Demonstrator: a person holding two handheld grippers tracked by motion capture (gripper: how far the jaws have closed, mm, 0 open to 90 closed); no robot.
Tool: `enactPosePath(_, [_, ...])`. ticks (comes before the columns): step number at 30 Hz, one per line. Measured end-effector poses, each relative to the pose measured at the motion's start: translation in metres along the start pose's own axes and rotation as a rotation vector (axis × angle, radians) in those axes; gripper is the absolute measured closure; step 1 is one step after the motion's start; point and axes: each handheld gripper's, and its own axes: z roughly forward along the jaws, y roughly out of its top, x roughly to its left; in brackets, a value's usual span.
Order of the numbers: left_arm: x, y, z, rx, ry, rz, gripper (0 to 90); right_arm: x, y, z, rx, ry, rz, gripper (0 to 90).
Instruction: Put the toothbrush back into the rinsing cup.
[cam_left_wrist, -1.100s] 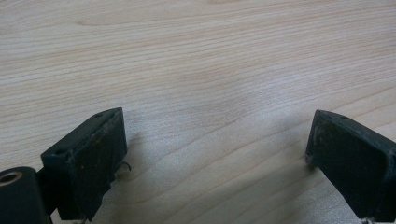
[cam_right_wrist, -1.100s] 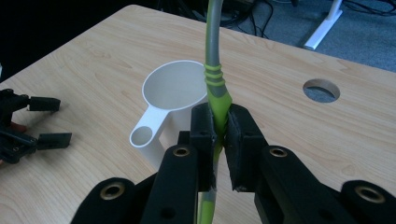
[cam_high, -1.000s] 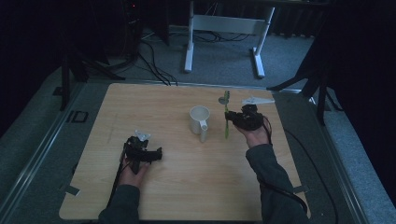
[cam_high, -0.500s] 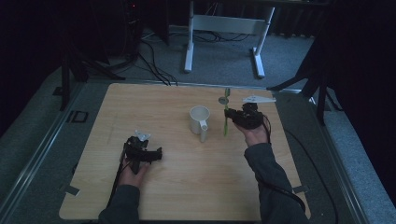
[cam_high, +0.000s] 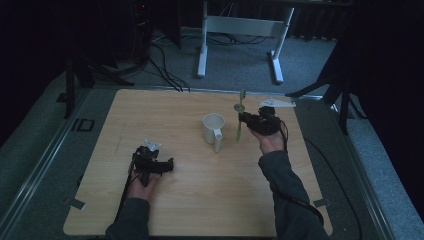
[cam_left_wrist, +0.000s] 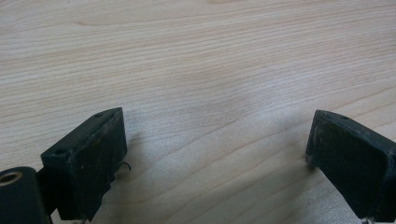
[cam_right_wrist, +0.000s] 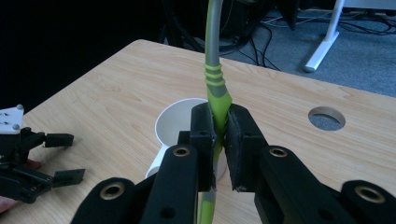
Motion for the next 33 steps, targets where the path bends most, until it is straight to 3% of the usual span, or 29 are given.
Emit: enactPosePath(33, [0.0,0.0,0.0,0.0,0.0,0.0,5.5,0.011,0.011,0.007,-0.083,0.015,0.011,81.9])
